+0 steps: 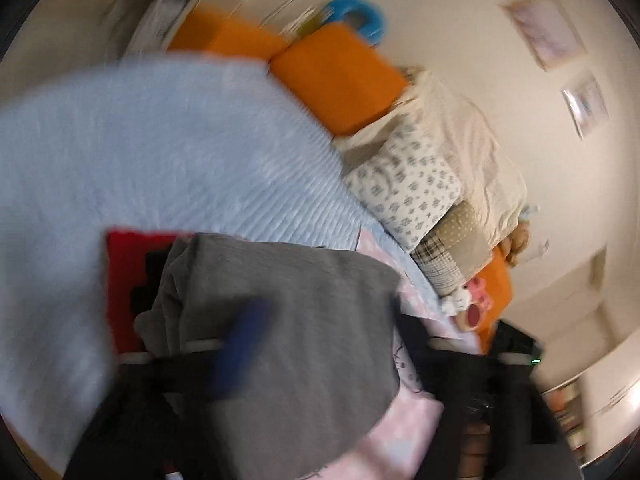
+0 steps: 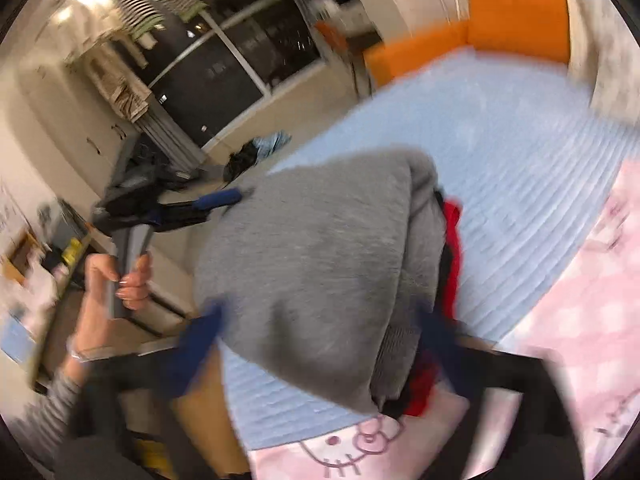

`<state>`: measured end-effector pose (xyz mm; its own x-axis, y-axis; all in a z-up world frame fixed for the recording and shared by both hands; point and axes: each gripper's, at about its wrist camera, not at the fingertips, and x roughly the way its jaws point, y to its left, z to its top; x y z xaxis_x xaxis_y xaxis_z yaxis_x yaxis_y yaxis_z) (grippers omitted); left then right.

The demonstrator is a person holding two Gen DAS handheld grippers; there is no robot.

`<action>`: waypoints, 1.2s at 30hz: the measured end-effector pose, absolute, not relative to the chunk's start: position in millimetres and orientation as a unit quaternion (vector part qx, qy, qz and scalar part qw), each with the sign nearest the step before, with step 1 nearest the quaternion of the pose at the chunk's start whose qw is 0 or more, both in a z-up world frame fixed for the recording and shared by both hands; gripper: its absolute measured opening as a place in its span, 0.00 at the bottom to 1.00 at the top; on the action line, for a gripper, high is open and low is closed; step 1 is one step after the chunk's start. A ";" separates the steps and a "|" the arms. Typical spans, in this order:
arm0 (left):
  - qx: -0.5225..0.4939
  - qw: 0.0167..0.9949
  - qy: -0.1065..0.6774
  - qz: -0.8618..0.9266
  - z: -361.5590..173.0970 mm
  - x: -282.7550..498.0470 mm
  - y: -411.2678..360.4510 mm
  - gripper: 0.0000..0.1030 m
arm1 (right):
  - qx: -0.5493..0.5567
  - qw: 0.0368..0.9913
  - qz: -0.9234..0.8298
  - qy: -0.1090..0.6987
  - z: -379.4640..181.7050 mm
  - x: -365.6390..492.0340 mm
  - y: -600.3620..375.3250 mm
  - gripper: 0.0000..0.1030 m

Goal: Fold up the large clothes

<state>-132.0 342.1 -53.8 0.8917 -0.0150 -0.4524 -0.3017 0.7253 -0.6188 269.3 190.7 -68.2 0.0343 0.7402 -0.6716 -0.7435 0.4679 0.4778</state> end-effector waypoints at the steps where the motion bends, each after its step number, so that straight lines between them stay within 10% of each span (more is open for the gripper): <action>1: -0.332 0.916 0.207 0.086 -44.0 -142.5 325.1 0.90 | -0.014 0.739 0.518 0.431 -54.9 249.4 180.8 0.95; 16: -0.062 0.924 0.183 0.329 -114.1 -198.0 102.9 0.97 | -0.070 0.867 0.401 0.286 -96.4 81.9 114.6 0.95; 36: -0.069 0.895 0.175 0.404 -191.8 -185.3 106.4 0.97 | -0.105 0.886 0.353 0.282 -171.2 69.6 116.2 0.95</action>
